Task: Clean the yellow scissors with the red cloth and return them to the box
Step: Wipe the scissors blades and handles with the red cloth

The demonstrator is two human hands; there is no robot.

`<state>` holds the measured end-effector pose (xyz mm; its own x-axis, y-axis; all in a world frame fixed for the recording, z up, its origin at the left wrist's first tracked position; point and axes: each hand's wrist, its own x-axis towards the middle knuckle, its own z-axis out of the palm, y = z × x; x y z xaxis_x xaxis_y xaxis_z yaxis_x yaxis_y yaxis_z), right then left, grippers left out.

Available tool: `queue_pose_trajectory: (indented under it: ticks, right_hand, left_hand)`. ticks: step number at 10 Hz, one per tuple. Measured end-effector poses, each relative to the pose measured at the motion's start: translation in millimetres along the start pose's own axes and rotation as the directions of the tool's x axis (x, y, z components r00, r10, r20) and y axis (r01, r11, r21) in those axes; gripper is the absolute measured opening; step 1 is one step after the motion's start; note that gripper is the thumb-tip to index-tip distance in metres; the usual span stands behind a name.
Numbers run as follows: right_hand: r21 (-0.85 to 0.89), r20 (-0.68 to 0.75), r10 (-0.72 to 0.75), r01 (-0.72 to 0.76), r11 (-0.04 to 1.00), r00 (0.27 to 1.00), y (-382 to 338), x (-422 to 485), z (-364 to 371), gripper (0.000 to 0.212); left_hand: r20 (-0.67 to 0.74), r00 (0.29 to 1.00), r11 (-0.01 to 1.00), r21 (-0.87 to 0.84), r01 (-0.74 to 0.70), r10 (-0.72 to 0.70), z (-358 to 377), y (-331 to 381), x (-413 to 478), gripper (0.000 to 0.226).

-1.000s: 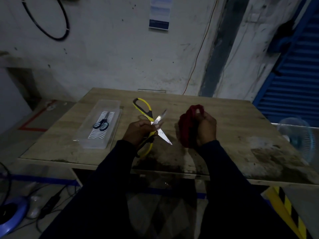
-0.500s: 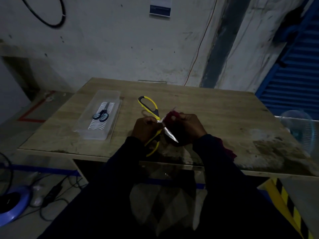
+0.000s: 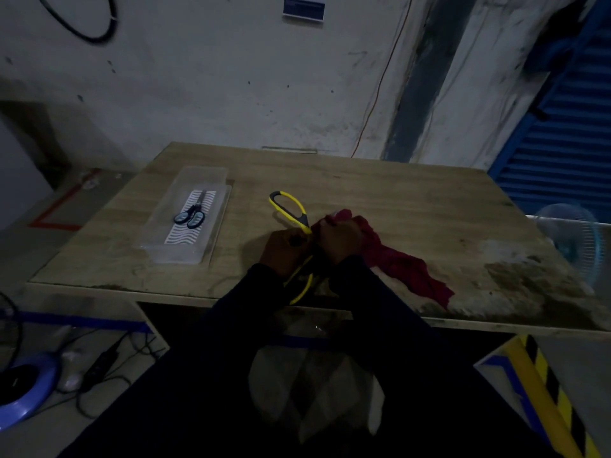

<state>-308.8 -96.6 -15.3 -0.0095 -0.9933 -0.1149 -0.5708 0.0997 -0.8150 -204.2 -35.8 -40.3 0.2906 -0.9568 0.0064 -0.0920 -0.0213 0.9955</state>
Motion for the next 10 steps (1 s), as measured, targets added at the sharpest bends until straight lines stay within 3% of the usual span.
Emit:
queue_pose_trajectory:
  ticks: [1, 2, 3, 4, 5, 7, 8, 9, 10]
  right_hand:
    - [-0.141, 0.03, -0.102, 0.105, 0.984, 0.994, 8.6, -1.7, 4.3, 0.034]
    - [-0.113, 0.055, -0.173, 0.178, 0.977, 0.983, 7.1, -0.1, 2.8, 0.035]
    - [-0.05, 0.204, -0.159, 0.173, 0.984, 0.966, 2.0, 0.8, -14.6, 0.01]
    - [-0.193, 0.269, -0.14, 0.196, 0.961, 0.953, 7.4, 3.9, -20.4, 0.015]
    - [-0.192, 0.146, -0.198, 0.224, 0.956, 0.969, -1.7, -1.5, -12.0, 0.028]
    - [-0.096, 0.059, -0.105, 0.111, 0.989, 0.993, -11.3, -2.4, -4.3, 0.041]
    - [-0.131, 0.081, -0.04, 0.051, 0.99, 0.996, -11.2, 1.5, -2.3, 0.032]
    - [-0.156, 0.079, -0.071, 0.083, 0.984, 0.994, -13.0, 1.8, -5.5, 0.018]
    - [-0.022, -0.037, -0.063, 0.062, 0.998, 0.997, -11.0, 12.1, -20.7, 0.032]
  left_hand:
    - [0.004, 1.0, 1.0, 0.016, -0.006, 0.006, 3.9, -14.5, -0.6, 0.008]
    - [-0.035, 0.999, 1.0, -0.004, -0.02, 0.019, -0.3, -22.7, 5.0, 0.012]
    - [-0.012, 0.999, 0.999, -0.037, -0.032, 0.032, 2.9, -22.4, 5.1, 0.015]
    - [0.018, 0.998, 0.998, -0.02, -0.066, 0.066, 4.6, -24.6, 5.1, 0.021]
    - [0.005, 0.999, 0.998, -0.053, -0.032, 0.032, 1.7, -25.8, 6.5, 0.013]
    - [-0.009, 1.0, 0.997, -0.076, 0.008, -0.009, 0.9, -24.0, 8.3, 0.007]
    - [0.0, 0.999, 0.994, -0.105, 0.037, -0.037, 1.7, -22.6, 6.4, 0.003]
    - [-0.02, 0.999, 0.996, -0.086, 0.039, -0.041, -1.7, -20.4, 8.5, 0.003]
    - [-0.027, 0.998, 0.994, -0.099, 0.047, -0.05, -4.5, -18.7, 4.5, 0.009]
